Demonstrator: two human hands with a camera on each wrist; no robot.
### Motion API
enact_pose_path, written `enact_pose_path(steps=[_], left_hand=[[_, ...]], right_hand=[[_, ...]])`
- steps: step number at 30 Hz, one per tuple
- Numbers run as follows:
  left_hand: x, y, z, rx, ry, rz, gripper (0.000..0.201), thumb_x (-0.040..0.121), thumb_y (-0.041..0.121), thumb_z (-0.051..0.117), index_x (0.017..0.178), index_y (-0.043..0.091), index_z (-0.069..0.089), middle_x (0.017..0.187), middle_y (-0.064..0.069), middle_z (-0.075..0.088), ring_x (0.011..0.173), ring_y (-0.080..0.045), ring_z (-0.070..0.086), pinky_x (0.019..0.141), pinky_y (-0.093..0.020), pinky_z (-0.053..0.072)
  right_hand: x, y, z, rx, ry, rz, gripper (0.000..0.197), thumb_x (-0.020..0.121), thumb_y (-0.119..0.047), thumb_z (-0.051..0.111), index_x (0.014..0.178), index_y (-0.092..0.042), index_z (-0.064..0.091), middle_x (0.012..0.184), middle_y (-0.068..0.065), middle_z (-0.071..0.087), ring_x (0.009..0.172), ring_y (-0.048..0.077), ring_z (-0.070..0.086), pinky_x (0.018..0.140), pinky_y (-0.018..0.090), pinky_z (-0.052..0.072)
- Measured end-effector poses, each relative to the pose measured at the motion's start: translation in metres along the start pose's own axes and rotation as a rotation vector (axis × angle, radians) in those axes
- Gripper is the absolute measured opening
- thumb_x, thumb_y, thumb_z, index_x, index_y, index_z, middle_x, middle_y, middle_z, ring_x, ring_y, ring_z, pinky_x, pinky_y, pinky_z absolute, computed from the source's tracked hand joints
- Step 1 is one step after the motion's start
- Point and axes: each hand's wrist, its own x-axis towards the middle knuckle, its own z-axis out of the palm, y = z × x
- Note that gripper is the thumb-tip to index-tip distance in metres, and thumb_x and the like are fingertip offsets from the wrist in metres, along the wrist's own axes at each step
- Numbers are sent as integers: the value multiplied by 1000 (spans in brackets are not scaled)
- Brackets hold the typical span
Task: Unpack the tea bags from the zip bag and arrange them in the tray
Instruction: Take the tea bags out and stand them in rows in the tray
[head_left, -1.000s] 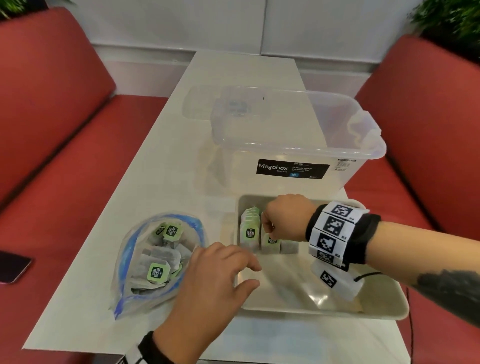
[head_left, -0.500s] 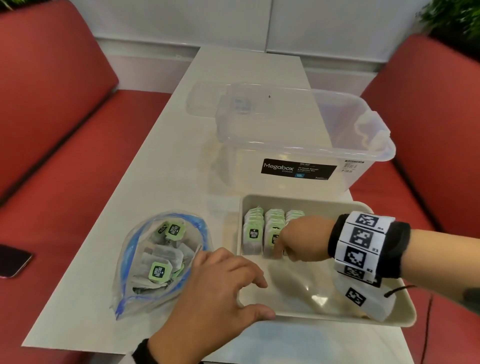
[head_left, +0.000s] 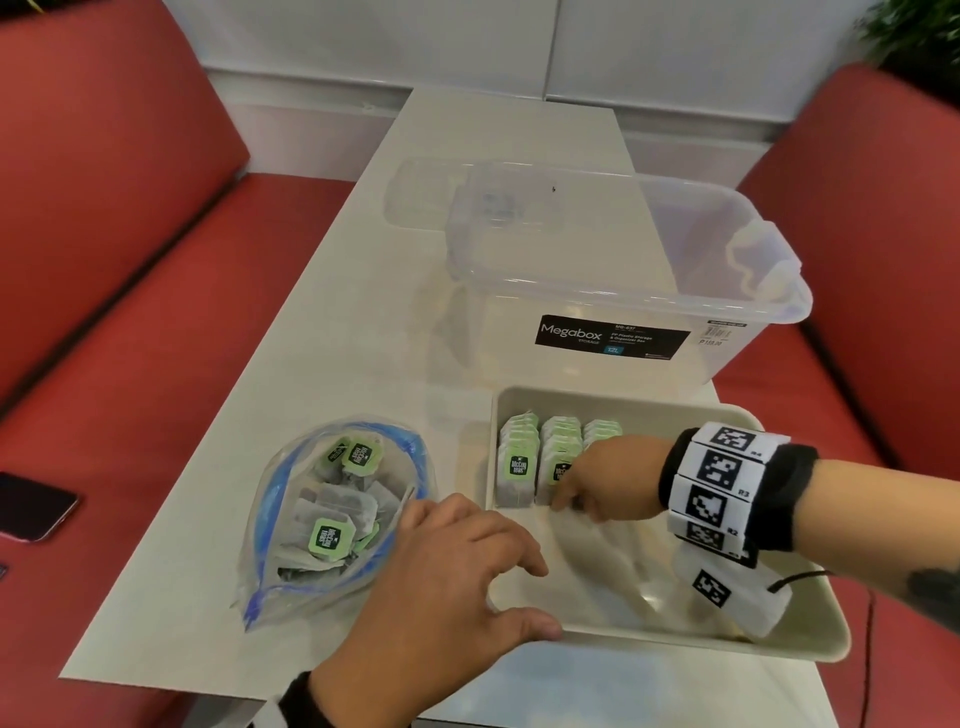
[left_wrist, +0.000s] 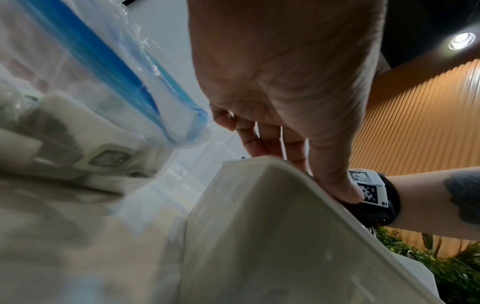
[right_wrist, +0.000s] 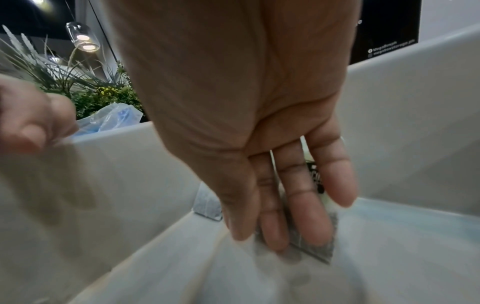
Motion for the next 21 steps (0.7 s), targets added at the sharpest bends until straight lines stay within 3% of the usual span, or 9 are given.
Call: enact_pose_path(steps=[5, 7, 9, 11, 13, 15, 17, 19, 21], left_hand=[[-10, -1, -12, -25, 281, -58, 16, 77, 53, 57, 87, 41, 56, 95, 31, 59, 96, 7, 47, 85, -29, 30], [-20, -8, -27, 32, 471, -151, 6, 74, 33, 60, 77, 37, 56, 100, 28, 58, 102, -3, 48, 85, -33, 31], [-32, -20, -42, 106, 595, -269, 19, 67, 16, 63, 64, 33, 58, 109, 16, 61, 108, -19, 49, 88, -38, 33], [-46, -37, -50, 189, 577, -408, 25, 69, 3, 67, 65, 27, 67, 121, 0, 60, 118, -33, 42, 94, -40, 31], [-58, -53, -51, 206, 433, -566, 26, 74, 0, 70, 85, 23, 74, 135, -10, 51, 126, -36, 33, 100, -37, 29], [-65, -63, -48, 144, 301, -678, 37, 79, 5, 67, 112, 21, 68, 142, -10, 44, 129, -32, 35, 102, -38, 32], [-68, -67, -45, 91, 280, -690, 50, 80, 4, 64, 127, 17, 57, 143, -9, 43, 128, -29, 41, 102, -35, 35], [-67, -65, -42, 88, 306, -676, 59, 78, 1, 64, 133, 15, 51, 144, -6, 42, 129, -27, 41, 101, -34, 36], [-66, -61, -39, 91, 323, -671, 65, 75, -1, 63, 136, 16, 47, 145, -4, 41, 128, -26, 41, 98, -36, 38]], right_hand=[[-5, -3, 1, 69, 0, 3, 44, 90, -18, 54, 131, -33, 53, 121, -7, 61, 111, 16, 55, 83, 21, 35], [-10, -6, -2, 99, 28, 13, 40, 89, -19, 57, 127, -32, 56, 116, -7, 63, 105, 14, 56, 83, 21, 37], [-19, -10, -11, 116, 74, 23, 36, 89, -22, 59, 123, -32, 59, 111, -8, 64, 93, 10, 55, 78, 18, 39], [-30, -17, -26, 150, 132, 33, 30, 88, -24, 59, 117, -33, 62, 104, -9, 64, 81, 5, 51, 68, 14, 38], [-43, -30, -49, 210, 229, 21, 25, 88, -28, 60, 111, -33, 65, 95, -11, 64, 72, 0, 49, 64, 13, 36], [-53, -54, -73, 321, 343, -33, 18, 87, -31, 62, 105, -31, 67, 84, -15, 60, 66, -3, 50, 61, 11, 35], [-51, -87, -92, 409, 460, -116, 17, 88, -29, 62, 104, -27, 68, 77, -15, 56, 63, -4, 49, 59, 9, 35], [-34, -126, -99, 430, 494, -161, 19, 90, -24, 59, 106, -18, 68, 81, -10, 58, 66, 0, 51, 62, 12, 38], [-6, -163, -91, 388, 453, -111, 24, 91, -20, 54, 110, -8, 65, 100, 4, 65, 88, 16, 61, 72, 24, 44]])
